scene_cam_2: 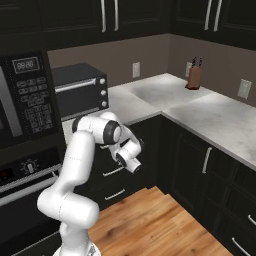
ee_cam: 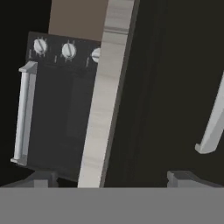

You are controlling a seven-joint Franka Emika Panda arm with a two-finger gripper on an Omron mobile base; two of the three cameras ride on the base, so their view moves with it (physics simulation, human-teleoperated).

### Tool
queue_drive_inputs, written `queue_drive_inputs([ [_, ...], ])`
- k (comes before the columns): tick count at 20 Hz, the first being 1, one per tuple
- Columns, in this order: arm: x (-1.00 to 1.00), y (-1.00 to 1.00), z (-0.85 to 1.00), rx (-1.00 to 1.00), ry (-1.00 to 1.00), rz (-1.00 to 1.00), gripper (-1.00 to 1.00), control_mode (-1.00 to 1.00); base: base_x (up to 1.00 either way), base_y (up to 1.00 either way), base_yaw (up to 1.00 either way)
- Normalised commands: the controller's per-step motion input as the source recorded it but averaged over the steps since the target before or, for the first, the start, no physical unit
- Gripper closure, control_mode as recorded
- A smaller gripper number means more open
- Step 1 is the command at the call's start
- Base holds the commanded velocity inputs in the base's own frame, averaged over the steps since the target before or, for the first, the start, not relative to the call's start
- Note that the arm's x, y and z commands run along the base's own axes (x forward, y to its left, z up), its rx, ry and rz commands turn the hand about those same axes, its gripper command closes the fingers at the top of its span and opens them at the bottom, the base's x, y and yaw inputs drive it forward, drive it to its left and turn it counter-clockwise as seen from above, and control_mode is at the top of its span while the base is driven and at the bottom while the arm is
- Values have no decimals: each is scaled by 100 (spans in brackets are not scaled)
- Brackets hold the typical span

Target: Take the tongs from the drawer on the right and place them on the dining counter next to the tray containing the kebab skewer.

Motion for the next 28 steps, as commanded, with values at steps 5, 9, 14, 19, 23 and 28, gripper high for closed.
queue_drive_inputs([
  [5,15,0,-38,0,0,0,-100,-100,0,0,0],
  [9,33,0,-18,0,-4,0,-100,-100,0,0,0],
  [14,37,0,-1,5,-8,0,-100,-100,0,0,0],
  [19,34,0,-15,6,-2,0,-100,-100,0,0,0],
  [23,41,7,-32,0,0,0,-100,-100,0,0,0],
  [28,45,12,-21,0,0,0,-100,-100,0,0,0],
])
